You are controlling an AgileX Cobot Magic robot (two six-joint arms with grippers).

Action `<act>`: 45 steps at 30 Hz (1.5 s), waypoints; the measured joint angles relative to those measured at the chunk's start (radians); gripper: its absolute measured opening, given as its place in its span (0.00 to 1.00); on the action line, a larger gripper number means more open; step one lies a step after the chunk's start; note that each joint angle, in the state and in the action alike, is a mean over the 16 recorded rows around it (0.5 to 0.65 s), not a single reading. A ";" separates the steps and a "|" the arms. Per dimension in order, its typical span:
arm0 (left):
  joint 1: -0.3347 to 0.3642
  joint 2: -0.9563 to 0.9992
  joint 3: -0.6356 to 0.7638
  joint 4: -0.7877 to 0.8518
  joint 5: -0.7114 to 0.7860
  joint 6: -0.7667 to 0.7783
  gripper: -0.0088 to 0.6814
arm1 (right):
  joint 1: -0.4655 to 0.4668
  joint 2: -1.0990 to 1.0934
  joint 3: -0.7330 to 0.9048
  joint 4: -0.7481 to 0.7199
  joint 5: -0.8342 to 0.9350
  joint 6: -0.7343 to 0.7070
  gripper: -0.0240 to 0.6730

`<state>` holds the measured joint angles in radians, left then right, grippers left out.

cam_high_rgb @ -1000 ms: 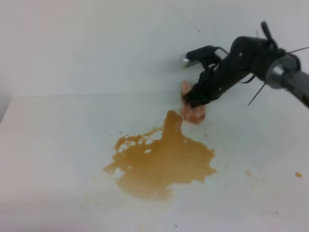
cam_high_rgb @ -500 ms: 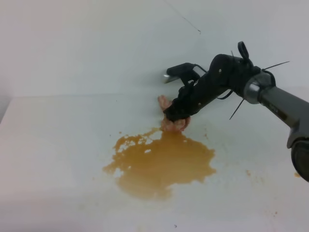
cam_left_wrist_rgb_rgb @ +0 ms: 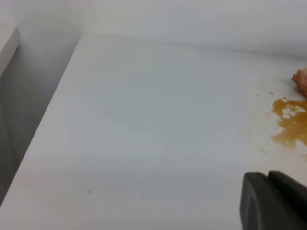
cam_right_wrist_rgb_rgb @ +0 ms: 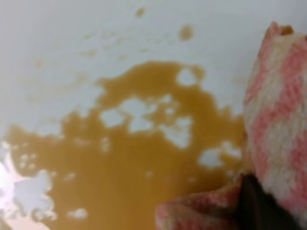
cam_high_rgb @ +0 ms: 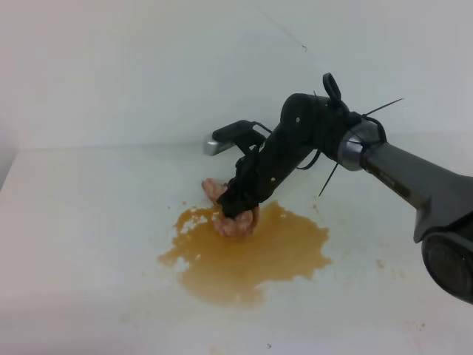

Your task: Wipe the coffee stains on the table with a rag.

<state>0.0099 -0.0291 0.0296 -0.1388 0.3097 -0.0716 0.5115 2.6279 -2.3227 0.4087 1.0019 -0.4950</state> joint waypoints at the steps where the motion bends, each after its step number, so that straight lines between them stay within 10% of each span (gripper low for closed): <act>1: 0.000 0.000 0.002 0.000 0.000 0.000 0.01 | 0.008 0.000 0.000 0.001 0.013 0.000 0.10; 32: 0.000 0.002 0.007 0.000 0.000 0.000 0.01 | -0.017 -0.249 0.032 -0.205 0.120 0.110 0.10; 45: 0.000 0.000 0.010 0.000 0.000 0.000 0.01 | -0.062 -0.500 0.429 -0.215 -0.013 -0.049 0.10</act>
<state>0.0099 -0.0291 0.0394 -0.1390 0.3096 -0.0716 0.4496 2.1280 -1.8935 0.1938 0.9889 -0.5439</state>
